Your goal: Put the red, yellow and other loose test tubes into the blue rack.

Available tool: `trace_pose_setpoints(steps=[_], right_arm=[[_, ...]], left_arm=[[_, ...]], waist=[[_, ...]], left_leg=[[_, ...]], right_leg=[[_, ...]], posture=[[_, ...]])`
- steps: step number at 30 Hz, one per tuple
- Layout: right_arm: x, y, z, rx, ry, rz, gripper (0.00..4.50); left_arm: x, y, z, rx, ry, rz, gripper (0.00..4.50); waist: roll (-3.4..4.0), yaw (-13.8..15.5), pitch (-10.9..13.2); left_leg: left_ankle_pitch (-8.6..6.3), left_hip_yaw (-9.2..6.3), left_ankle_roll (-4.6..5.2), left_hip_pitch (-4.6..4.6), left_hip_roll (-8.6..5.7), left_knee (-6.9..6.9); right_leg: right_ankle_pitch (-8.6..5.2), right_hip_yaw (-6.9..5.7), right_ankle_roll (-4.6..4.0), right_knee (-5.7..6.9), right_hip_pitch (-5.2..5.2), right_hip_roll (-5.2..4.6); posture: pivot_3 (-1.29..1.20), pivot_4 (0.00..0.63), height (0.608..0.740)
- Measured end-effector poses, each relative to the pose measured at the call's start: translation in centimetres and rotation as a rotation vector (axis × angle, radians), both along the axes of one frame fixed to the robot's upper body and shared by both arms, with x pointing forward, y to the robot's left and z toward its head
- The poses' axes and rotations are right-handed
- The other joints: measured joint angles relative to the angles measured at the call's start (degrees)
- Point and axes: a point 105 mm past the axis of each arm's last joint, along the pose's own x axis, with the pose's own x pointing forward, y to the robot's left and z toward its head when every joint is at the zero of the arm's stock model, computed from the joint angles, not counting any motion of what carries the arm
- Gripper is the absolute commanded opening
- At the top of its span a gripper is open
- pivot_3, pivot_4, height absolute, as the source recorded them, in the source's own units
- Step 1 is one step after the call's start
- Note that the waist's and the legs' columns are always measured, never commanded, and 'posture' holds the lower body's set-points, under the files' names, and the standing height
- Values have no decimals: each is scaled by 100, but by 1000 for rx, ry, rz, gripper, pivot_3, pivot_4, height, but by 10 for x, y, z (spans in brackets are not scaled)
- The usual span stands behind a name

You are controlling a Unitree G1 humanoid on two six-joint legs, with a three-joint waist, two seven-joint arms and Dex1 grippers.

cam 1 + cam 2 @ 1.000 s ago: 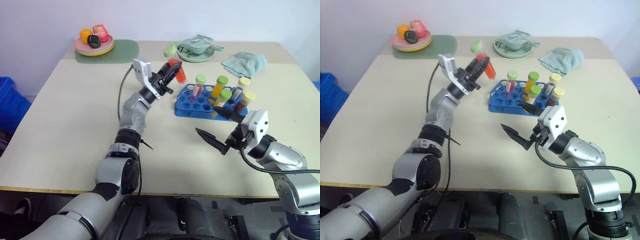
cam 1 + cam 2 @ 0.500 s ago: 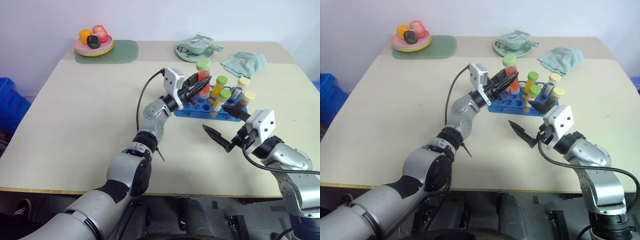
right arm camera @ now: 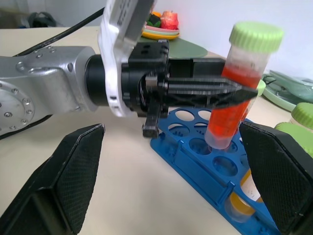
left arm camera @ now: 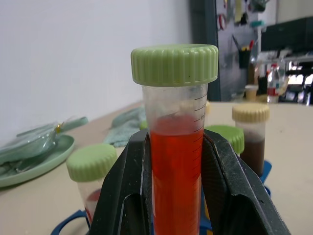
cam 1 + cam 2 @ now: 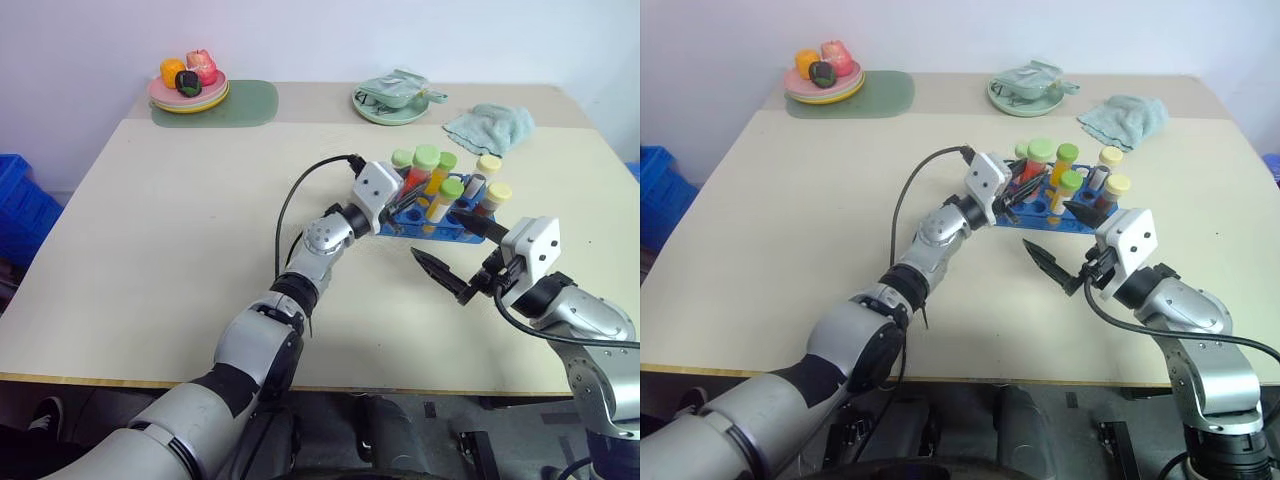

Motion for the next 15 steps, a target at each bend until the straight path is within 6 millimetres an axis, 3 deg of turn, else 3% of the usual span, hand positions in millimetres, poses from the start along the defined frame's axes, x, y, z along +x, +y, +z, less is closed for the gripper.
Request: trace_pose_setpoints(steps=[15], right_arm=[[-3, -4, 4, -12, 17, -1, 4500]], left_arm=[[2, 0, -9, 20, 17, 42, 801]], waist=[[0, -1, 0]], left_leg=[[0, -1, 0, 1, 0, 0]], right_leg=[[0, 0, 0, 0, 0, -1]], posture=[[0, 150, 740]])
